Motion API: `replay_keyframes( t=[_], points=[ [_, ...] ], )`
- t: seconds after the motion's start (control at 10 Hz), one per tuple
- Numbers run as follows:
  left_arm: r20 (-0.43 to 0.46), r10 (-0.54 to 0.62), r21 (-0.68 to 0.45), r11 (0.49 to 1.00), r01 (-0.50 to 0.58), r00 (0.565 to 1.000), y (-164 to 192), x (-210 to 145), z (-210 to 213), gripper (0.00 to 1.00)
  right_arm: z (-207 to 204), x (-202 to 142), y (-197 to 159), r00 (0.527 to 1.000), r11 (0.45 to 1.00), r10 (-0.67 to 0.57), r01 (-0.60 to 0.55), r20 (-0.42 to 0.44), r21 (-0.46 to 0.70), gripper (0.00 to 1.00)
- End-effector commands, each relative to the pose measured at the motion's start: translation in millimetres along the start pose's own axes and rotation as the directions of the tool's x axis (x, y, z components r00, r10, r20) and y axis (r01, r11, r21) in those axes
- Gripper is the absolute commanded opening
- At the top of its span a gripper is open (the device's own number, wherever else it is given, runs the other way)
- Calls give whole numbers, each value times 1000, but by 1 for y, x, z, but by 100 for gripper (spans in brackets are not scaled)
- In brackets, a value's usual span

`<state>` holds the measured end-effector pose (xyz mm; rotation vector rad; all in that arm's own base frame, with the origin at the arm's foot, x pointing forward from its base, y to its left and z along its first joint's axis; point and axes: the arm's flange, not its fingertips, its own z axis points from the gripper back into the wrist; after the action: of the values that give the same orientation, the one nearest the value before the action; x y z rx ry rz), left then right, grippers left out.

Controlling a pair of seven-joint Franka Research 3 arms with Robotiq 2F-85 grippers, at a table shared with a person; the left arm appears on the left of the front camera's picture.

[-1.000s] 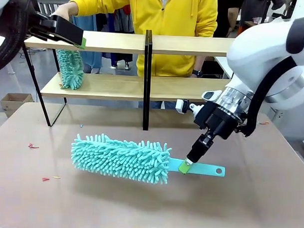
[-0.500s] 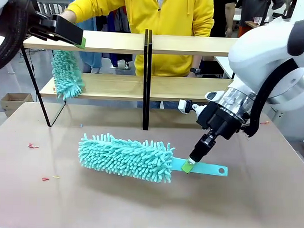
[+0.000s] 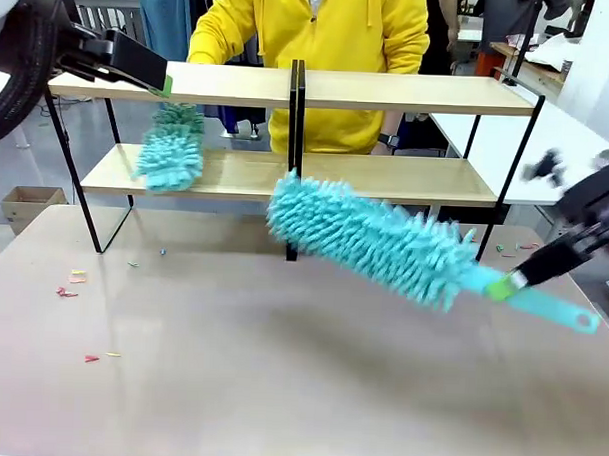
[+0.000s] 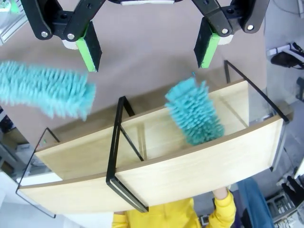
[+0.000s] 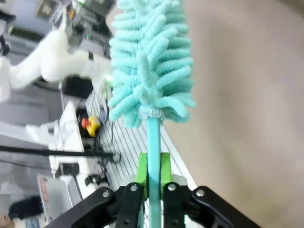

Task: Clean the shelves.
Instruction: Clean another randomly selected level of the Shelf with the Duster.

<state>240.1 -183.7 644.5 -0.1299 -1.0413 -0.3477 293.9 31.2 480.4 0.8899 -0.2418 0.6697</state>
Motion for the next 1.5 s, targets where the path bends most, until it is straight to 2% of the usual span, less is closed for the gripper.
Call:
replay_keyframes(
  t=[0.0,0.2,0.3,0.5,0.6,0.7,0.8,0.9,1.0,1.1,1.2,1.3,1.4],
  points=[
    [1,2,3,1000,-2,1000,1,-3,0,100,-37,-76,4,966,999,-2,16,258,-51,12],
    [1,2,3,1000,-2,1000,1,-3,0,100,-40,-73,-5,949,998,-5,24,317,-54,12],
    [1,2,3,1000,-2,1000,1,-3,0,100,45,-6,-10,973,999,-37,44,226,-27,12],
    [1,2,3,1000,-2,1000,1,-3,0,100,45,-6,-10,973,999,-37,44,226,-27,12],
    [1,2,3,1000,-2,1000,1,-3,0,100,47,-4,-16,964,998,-43,54,261,-35,12],
    [1,2,3,1000,-2,1000,1,-3,0,100,35,9,-13,982,998,-46,54,186,-39,12],
    [1,2,3,1000,-2,1000,1,-3,0,100,11,35,-10,998,998,-42,44,45,-45,12],
    [1,2,3,1000,-2,1000,1,-3,0,100,-29,74,-19,990,999,-30,28,-137,-16,12],
    [1,2,3,1000,-2,1000,1,-3,0,100,-64,107,-28,965,999,-38,34,-258,-20,12],
    [1,2,3,1000,-2,1000,1,-3,0,100,-95,134,-36,947,998,-50,33,-318,-59,12],
    [1,2,3,1000,-2,1000,1,-3,0,100,-119,156,-39,938,999,-4,-15,-346,-52,12],
    [1,2,3,1000,-2,1000,1,-3,0,100,-137,175,-37,938,996,50,-72,-344,-52,12],
    [1,2,3,1000,-2,1000,1,-3,0,100,-138,179,-29,921,998,30,-52,-388,-45,12]
  ],
)
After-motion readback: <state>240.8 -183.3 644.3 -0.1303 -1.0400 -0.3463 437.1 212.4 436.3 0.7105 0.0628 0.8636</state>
